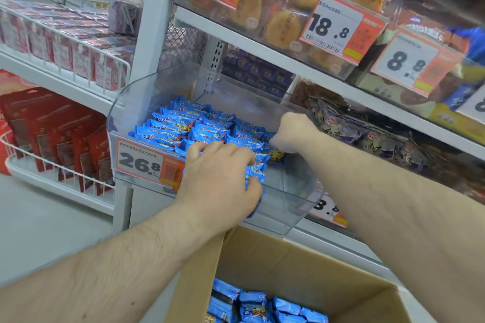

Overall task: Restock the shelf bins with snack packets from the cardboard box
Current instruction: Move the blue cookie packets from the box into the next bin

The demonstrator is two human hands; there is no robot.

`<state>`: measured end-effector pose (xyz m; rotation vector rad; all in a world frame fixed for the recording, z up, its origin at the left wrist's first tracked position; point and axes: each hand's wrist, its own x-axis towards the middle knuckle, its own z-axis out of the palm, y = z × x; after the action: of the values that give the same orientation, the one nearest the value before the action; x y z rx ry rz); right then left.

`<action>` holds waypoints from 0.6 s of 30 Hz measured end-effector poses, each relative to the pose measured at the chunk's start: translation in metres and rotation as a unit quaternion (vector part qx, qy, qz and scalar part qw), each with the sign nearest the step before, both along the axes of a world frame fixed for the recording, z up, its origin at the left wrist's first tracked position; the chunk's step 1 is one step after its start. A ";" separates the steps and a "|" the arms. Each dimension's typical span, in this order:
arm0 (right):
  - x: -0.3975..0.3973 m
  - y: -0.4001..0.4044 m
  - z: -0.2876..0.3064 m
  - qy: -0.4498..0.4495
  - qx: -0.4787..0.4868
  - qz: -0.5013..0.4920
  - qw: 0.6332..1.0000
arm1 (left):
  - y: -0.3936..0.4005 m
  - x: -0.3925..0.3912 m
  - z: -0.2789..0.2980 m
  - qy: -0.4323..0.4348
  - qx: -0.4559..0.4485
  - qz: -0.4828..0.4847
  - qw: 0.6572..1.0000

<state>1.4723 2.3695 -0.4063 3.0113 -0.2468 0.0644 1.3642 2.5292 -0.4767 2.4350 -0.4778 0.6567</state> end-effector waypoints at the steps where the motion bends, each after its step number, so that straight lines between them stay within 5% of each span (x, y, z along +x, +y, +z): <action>1: -0.012 0.000 0.003 -0.057 0.021 0.022 0.998 | -0.002 -0.003 0.003 -0.019 -0.007 -0.015 1.000; 4: -0.069 -0.002 0.004 -0.249 0.109 0.118 0.955 | -0.013 -0.023 0.012 -0.070 -0.099 -0.095 0.988; 7: -0.136 -0.006 -0.012 -0.366 0.207 0.200 0.885 | -0.029 -0.051 0.010 0.008 -0.127 -0.165 0.978; 12: -0.200 -0.034 -0.075 -0.363 0.266 0.212 0.867 | -0.052 -0.072 -0.025 0.200 0.114 -0.279 0.932; 18: -0.241 -0.083 -0.178 -0.301 0.323 0.120 0.889 | -0.076 -0.092 -0.060 0.267 0.338 -0.324 0.842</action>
<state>1.2311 2.2862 -0.5844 3.5520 0.0863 1.1725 1.2723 2.4532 -0.5369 2.6339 -1.3708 -0.5717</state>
